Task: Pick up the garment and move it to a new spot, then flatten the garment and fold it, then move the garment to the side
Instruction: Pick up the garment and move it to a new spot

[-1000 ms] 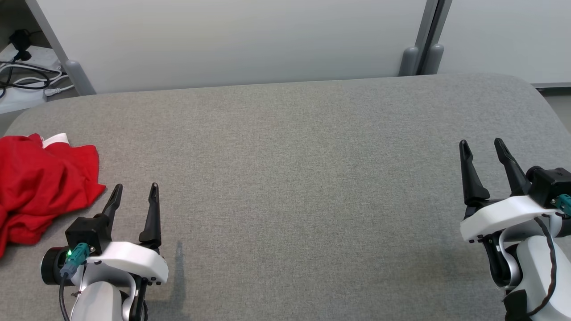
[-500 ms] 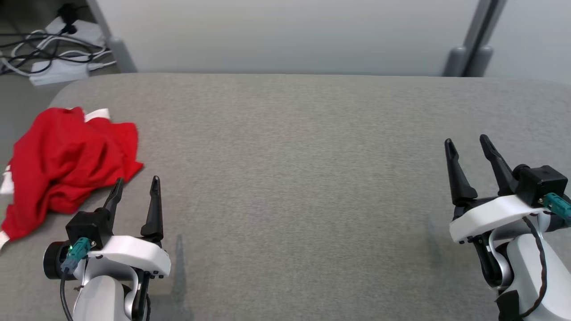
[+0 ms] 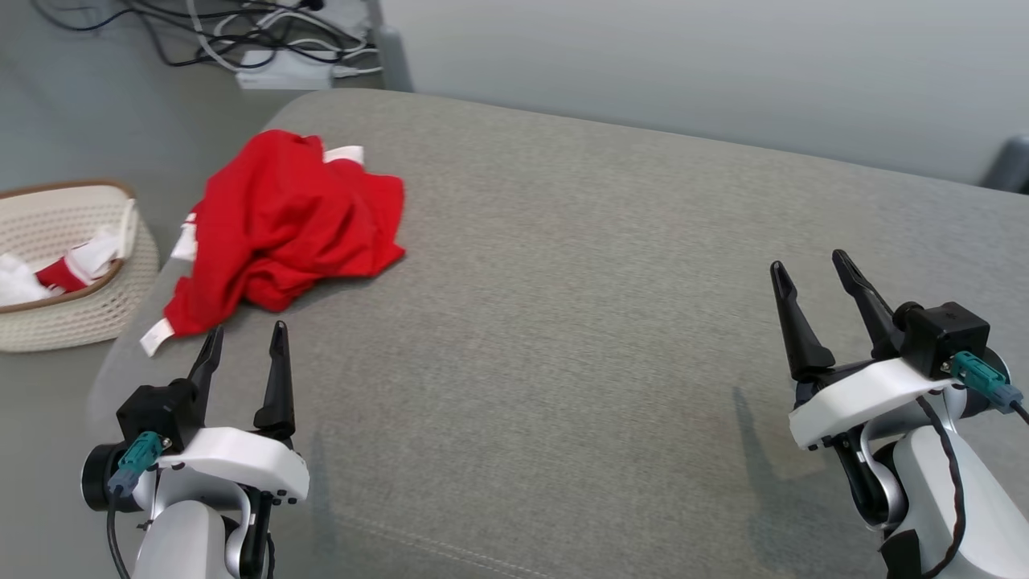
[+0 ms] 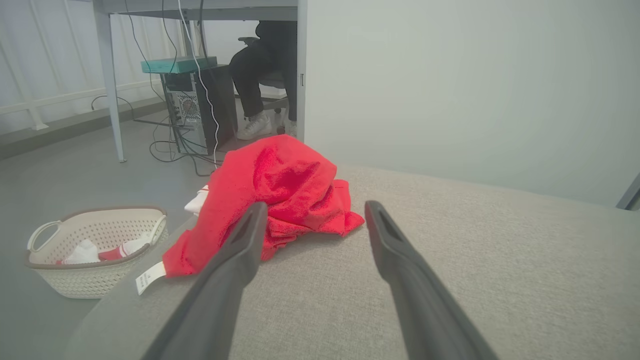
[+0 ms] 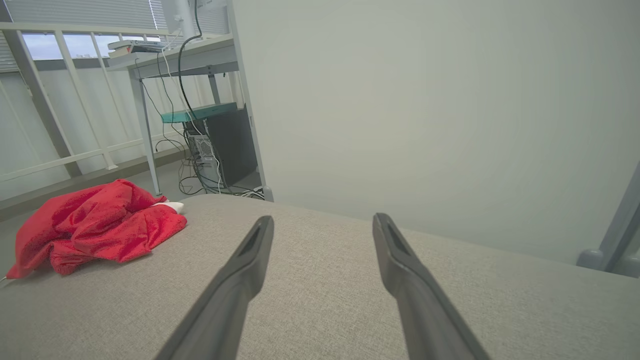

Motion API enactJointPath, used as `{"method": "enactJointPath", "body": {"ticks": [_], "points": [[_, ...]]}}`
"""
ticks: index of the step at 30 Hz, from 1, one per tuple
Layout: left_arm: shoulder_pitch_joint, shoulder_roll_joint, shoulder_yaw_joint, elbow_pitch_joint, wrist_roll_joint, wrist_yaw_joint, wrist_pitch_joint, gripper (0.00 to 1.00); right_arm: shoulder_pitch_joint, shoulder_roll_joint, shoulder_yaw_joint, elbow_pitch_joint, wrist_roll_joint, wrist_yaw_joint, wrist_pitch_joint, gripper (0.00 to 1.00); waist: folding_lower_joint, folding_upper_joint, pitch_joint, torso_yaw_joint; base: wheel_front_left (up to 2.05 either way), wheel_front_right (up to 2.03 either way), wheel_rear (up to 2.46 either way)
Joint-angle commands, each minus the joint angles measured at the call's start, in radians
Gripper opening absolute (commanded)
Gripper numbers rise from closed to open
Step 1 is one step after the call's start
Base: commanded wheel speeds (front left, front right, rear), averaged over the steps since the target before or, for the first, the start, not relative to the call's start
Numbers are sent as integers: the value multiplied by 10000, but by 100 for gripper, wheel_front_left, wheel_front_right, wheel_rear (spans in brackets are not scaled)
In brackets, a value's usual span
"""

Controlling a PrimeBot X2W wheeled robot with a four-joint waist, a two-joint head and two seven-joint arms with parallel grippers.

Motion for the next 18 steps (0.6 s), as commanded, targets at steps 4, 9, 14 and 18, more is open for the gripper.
{"method": "enactJointPath", "body": {"ticks": [4, 9, 14, 18], "points": [[-160, 243, 333, -162, -189, 145, -103, 100, -253, -42, 262, -267, 103, 14, -134, 100, -1, 0, 46, 701, 0, 0, 0], [-96, 243, 479, -115, -265, 144, -103, 100, -319, -24, 443, -246, 124, 14, -134, 100, -1, 0, 194, 820, 0, 0, 0], [-247, 243, 620, 3, -527, 132, -103, 100, -504, -76, 635, -268, 150, 14, -134, 100, -1, 0, 506, 682, 0, 0, 0], [-1234, 422, 695, 726, -684, -112, -103, 100, -724, -169, 847, -268, 209, 14, -134, 100, -1, 0, 924, 454, 0, 0, 0]]}}
